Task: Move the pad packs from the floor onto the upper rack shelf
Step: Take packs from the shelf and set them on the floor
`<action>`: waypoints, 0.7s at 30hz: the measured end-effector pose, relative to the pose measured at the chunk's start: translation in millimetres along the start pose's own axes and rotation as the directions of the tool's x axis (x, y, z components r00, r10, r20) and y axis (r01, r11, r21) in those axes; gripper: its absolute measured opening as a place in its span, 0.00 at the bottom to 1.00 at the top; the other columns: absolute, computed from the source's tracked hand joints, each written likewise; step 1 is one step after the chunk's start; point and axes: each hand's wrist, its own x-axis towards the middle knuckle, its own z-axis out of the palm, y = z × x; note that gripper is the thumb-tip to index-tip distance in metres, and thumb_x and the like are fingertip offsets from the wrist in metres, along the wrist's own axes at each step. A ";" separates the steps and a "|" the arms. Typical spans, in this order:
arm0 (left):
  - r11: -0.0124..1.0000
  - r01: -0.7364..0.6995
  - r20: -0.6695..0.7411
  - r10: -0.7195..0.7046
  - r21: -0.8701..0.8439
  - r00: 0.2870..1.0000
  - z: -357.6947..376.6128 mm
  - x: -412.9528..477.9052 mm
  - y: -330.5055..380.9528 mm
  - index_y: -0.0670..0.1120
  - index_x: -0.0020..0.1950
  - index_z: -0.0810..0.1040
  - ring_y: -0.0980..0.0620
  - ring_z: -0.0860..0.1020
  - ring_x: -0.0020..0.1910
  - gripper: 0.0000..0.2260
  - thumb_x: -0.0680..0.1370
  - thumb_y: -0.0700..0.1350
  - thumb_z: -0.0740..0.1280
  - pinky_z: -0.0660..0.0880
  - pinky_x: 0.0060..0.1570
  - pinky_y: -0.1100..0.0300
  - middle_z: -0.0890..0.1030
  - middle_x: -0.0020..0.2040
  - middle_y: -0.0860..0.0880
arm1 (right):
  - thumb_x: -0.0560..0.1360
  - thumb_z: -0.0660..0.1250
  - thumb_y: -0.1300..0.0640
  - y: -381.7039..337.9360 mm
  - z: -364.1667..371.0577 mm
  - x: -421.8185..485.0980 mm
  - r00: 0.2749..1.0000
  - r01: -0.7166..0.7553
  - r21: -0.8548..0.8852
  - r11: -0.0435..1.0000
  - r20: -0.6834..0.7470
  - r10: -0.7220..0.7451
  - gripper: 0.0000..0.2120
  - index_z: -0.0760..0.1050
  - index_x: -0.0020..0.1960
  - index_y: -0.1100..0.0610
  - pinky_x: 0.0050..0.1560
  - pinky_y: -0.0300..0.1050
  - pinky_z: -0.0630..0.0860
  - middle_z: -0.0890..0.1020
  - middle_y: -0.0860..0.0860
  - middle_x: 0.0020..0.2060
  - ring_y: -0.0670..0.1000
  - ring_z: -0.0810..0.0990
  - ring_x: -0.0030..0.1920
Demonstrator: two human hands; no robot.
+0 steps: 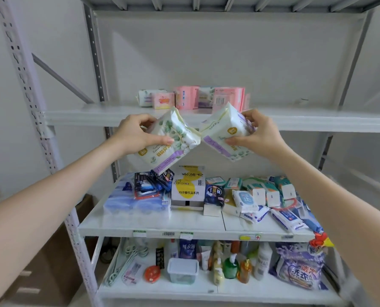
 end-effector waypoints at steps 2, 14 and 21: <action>0.999 0.038 0.025 -0.039 0.026 0.999 15.2 -25.6 -4.1 0.48 0.58 0.79 0.52 0.78 0.52 0.32 0.59 0.60 0.79 0.76 0.47 0.57 0.81 0.53 0.52 | 0.60 0.82 0.52 12.7 5.2 -24.8 0.998 -0.053 -0.026 0.998 0.036 0.054 0.31 0.73 0.59 0.51 0.46 0.44 0.79 0.78 0.45 0.49 0.48 0.79 0.49; 0.942 0.284 0.293 -0.326 0.177 0.899 142.4 -185.0 -75.9 0.54 0.47 0.80 0.57 0.79 0.43 0.24 0.58 0.63 0.79 0.75 0.41 0.57 0.80 0.43 0.58 | 0.58 0.81 0.44 127.2 61.2 -213.6 0.864 -0.367 -0.232 0.901 0.273 0.422 0.38 0.71 0.63 0.50 0.52 0.55 0.79 0.79 0.47 0.54 0.52 0.78 0.53; 0.873 0.388 0.429 -0.484 0.295 0.763 211.8 -260.6 -136.5 0.48 0.47 0.81 0.51 0.82 0.44 0.32 0.53 0.67 0.78 0.79 0.46 0.49 0.84 0.45 0.51 | 0.55 0.79 0.39 194.1 108.4 -311.8 0.720 -0.464 -0.385 0.798 0.361 0.593 0.42 0.70 0.65 0.49 0.55 0.54 0.76 0.80 0.48 0.54 0.54 0.77 0.56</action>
